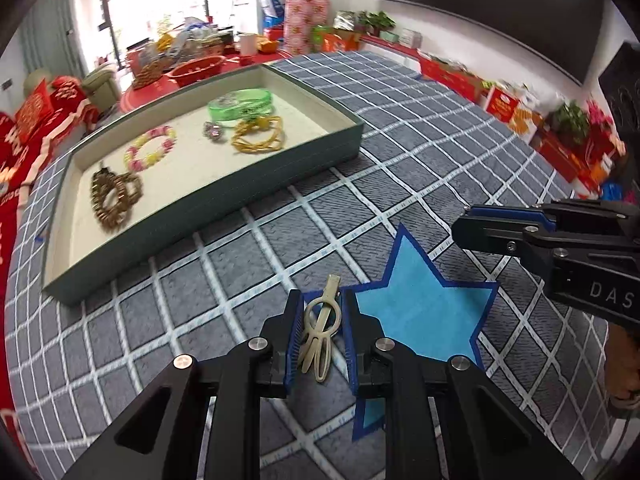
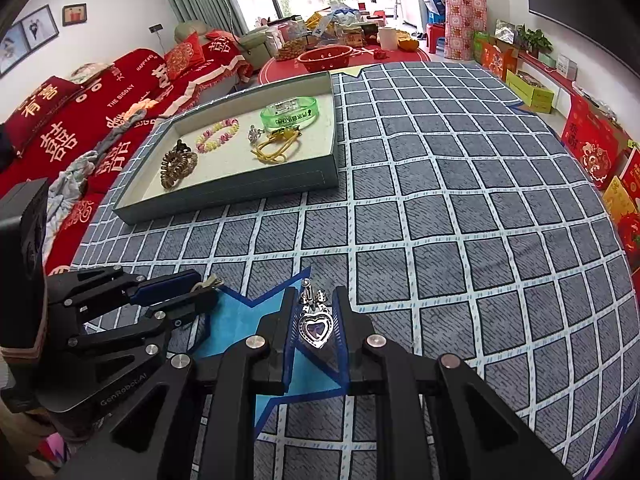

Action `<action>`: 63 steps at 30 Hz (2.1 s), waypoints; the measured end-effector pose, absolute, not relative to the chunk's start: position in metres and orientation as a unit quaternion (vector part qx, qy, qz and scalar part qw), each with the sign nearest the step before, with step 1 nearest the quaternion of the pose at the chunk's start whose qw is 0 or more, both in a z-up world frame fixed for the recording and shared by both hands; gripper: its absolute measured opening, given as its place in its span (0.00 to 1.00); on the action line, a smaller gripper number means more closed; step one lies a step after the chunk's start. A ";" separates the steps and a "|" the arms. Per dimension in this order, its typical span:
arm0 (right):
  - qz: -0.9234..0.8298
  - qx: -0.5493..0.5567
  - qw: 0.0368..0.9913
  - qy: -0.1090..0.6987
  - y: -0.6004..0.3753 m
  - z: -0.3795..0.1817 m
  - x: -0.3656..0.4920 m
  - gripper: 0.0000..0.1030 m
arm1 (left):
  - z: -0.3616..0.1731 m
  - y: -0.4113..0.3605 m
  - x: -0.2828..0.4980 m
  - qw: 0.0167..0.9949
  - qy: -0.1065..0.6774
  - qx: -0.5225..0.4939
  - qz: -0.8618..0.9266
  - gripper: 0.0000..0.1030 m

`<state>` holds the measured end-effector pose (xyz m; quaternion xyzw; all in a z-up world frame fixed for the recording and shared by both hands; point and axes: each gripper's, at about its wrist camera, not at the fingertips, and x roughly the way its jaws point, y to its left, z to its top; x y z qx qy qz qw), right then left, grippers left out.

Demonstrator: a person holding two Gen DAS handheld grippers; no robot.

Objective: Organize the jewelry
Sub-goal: 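Carry the beige clip and heart pendant over the tray box, then lower both held items into the tray box and open both tools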

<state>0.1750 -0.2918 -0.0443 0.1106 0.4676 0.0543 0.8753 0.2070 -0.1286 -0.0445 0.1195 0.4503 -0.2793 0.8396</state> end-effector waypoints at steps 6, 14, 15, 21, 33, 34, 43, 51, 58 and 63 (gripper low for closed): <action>0.060 0.121 0.874 0.466 -0.288 -0.040 0.171 0.18 | -0.030 -0.099 0.202 0.861 0.441 0.079 -0.242 0.31; 0.066 0.123 0.873 0.467 -0.273 -0.031 0.171 0.18 | -0.009 -0.058 0.203 0.886 0.421 0.032 -0.193 0.31; 0.066 0.121 0.873 0.467 -0.271 -0.030 0.172 0.18 | -0.006 -0.054 0.204 0.888 0.419 0.029 -0.189 0.31; 0.072 0.120 0.876 0.462 -0.261 -0.015 0.183 0.18 | 0.003 -0.039 0.214 0.894 0.412 0.018 -0.174 0.31; 0.086 0.108 0.886 0.442 -0.249 0.024 0.234 0.18 | 0.031 -0.023 0.255 0.907 0.391 0.007 -0.156 0.31; 0.087 0.108 0.887 0.441 -0.248 0.026 0.240 0.18 | 0.033 -0.023 0.261 0.908 0.390 0.007 -0.155 0.31; 0.084 0.109 0.886 0.443 -0.249 0.031 0.293 0.18 | 0.043 -0.035 0.308 0.906 0.396 -0.007 -0.151 0.31; 0.076 0.135 0.875 0.459 -0.260 0.010 0.334 0.18 | 0.023 -0.063 0.350 0.898 0.412 0.008 -0.151 0.31; 0.067 0.139 0.865 0.477 -0.263 -0.018 0.353 0.18 | -0.012 -0.084 0.369 0.886 0.440 0.032 -0.146 0.31; 0.062 0.136 0.863 0.483 -0.264 -0.031 0.359 0.18 | -0.024 -0.092 0.375 0.880 0.450 0.036 -0.147 0.31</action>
